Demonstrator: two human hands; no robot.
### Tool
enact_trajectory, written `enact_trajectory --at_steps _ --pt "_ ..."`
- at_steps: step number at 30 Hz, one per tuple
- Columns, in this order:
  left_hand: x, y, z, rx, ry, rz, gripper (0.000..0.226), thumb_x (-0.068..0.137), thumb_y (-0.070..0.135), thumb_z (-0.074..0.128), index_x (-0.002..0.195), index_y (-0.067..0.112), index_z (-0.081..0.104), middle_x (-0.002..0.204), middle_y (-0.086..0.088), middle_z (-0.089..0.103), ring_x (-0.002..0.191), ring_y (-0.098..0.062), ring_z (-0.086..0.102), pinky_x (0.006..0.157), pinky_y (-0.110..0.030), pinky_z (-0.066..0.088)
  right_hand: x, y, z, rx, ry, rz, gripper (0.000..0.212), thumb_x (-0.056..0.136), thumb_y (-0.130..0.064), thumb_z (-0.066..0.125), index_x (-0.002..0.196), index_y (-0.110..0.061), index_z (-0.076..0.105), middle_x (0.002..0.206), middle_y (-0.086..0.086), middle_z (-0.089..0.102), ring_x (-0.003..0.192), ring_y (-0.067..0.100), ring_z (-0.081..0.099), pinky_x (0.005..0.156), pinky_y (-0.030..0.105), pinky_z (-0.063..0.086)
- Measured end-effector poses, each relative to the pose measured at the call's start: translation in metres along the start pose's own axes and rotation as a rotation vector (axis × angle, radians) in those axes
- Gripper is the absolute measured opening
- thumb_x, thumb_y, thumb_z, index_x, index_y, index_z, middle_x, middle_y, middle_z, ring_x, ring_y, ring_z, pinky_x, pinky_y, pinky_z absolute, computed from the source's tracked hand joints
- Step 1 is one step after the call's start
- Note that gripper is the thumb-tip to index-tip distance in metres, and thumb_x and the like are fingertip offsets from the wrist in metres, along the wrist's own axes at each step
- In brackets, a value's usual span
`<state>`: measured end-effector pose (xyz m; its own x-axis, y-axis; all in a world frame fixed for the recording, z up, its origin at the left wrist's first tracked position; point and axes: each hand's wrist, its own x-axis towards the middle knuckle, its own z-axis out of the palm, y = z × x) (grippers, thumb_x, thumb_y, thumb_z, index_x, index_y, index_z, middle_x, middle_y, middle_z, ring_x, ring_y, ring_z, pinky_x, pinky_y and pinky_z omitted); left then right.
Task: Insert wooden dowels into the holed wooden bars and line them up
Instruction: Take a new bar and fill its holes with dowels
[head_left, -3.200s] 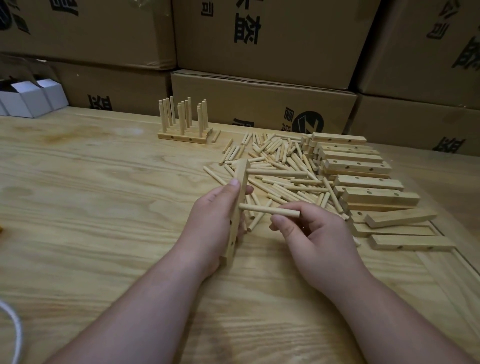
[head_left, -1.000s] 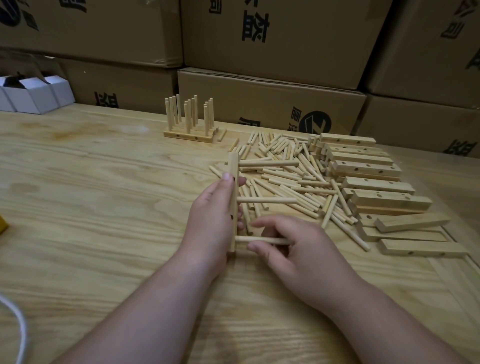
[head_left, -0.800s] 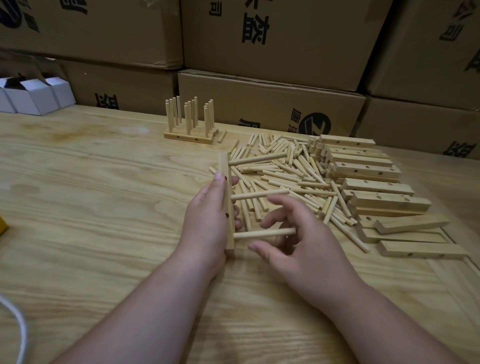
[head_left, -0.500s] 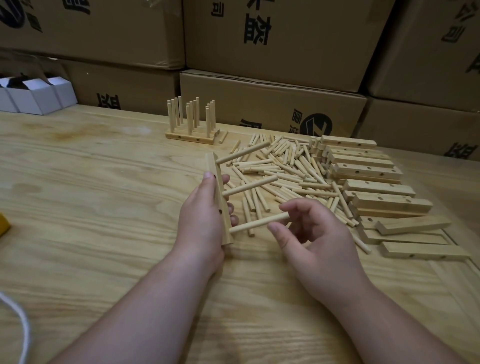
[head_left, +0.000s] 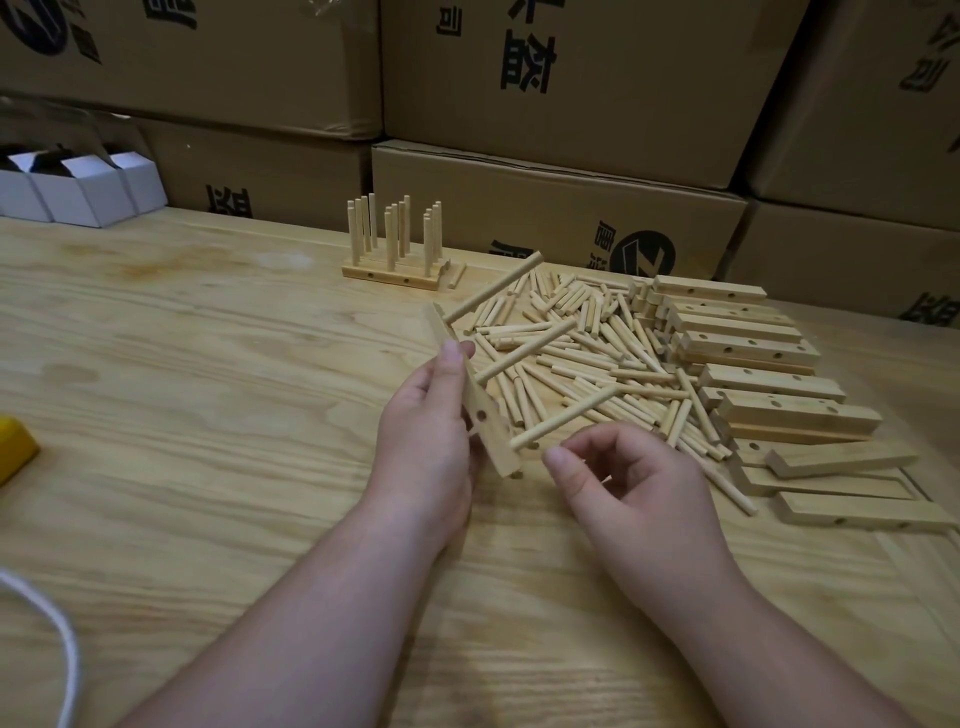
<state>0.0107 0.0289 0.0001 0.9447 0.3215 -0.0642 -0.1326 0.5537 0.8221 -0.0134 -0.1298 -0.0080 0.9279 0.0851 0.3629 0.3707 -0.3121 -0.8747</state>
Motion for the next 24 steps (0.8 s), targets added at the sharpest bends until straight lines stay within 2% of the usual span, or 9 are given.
enact_trajectory --at_steps 3,8,11,14,16,19,24 --pt "-0.001 -0.001 0.002 -0.015 -0.057 -0.004 0.023 0.099 0.033 0.061 0.085 0.024 0.078 0.079 -0.003 0.074 0.074 -0.017 0.073 0.069 -0.039 0.060 0.000 -0.001 0.001 0.020 0.000 0.033 0.014 0.076 -0.030 0.084 0.082 -0.029 0.072 0.073 -0.006 0.072 0.062 0.013 0.066 0.057 0.020 0.053" --pt "-0.001 -0.002 0.002 -0.022 -0.117 -0.020 0.027 0.102 0.027 0.059 0.085 0.029 0.080 0.094 -0.007 0.077 0.090 -0.022 0.075 0.074 -0.041 0.060 0.004 0.002 0.000 0.038 0.071 0.086 0.015 0.074 -0.020 0.086 0.082 -0.023 0.073 0.074 -0.006 0.074 0.066 0.009 0.068 0.061 0.019 0.054" --pt "0.000 -0.001 0.000 -0.050 -0.109 -0.049 0.023 0.102 0.028 0.057 0.097 0.026 0.079 0.103 -0.010 0.078 0.097 -0.026 0.075 0.077 -0.043 0.061 0.013 0.002 -0.003 0.011 0.124 0.108 0.013 0.073 -0.020 0.087 0.079 -0.024 0.076 0.076 -0.010 0.075 0.070 0.006 0.070 0.062 0.013 0.052" --pt "0.003 0.000 -0.001 -0.100 -0.052 -0.086 0.027 0.103 0.032 0.054 0.117 0.016 0.071 0.111 -0.012 0.076 0.102 -0.029 0.074 0.083 -0.046 0.061 0.032 -0.004 -0.002 -0.051 0.083 0.078 0.012 0.074 -0.021 0.086 0.080 -0.026 0.078 0.081 -0.020 0.074 0.077 -0.004 0.069 0.065 0.009 0.051" --pt "0.005 0.001 -0.001 -0.135 0.002 -0.115 0.029 0.104 0.033 0.052 0.122 0.017 0.066 0.114 -0.012 0.075 0.100 -0.030 0.075 0.079 -0.044 0.061 0.052 -0.009 0.004 -0.093 0.036 0.053 0.010 0.076 -0.025 0.085 0.081 -0.029 0.078 0.085 -0.027 0.073 0.082 -0.010 0.067 0.068 0.009 0.049" --pt "0.007 0.003 -0.002 -0.162 0.038 -0.146 0.028 0.104 0.034 0.049 0.121 0.019 0.066 0.109 -0.011 0.075 0.094 -0.027 0.076 0.071 -0.039 0.061 0.092 -0.013 0.019 -0.150 -0.030 0.014 0.007 0.079 -0.029 0.083 0.083 -0.031 0.077 0.088 -0.032 0.070 0.087 -0.015 0.063 0.068 0.010 0.046" --pt "0.012 0.003 -0.002 -0.206 0.082 -0.179 0.029 0.104 0.034 0.047 0.113 0.016 0.068 0.096 -0.010 0.075 0.071 -0.020 0.072 0.059 -0.033 0.057 0.159 -0.005 0.061 -0.308 -0.108 -0.016 0.010 0.081 -0.038 0.080 0.084 -0.029 0.077 0.089 -0.018 0.072 0.089 -0.004 0.062 0.077 0.025 0.048"
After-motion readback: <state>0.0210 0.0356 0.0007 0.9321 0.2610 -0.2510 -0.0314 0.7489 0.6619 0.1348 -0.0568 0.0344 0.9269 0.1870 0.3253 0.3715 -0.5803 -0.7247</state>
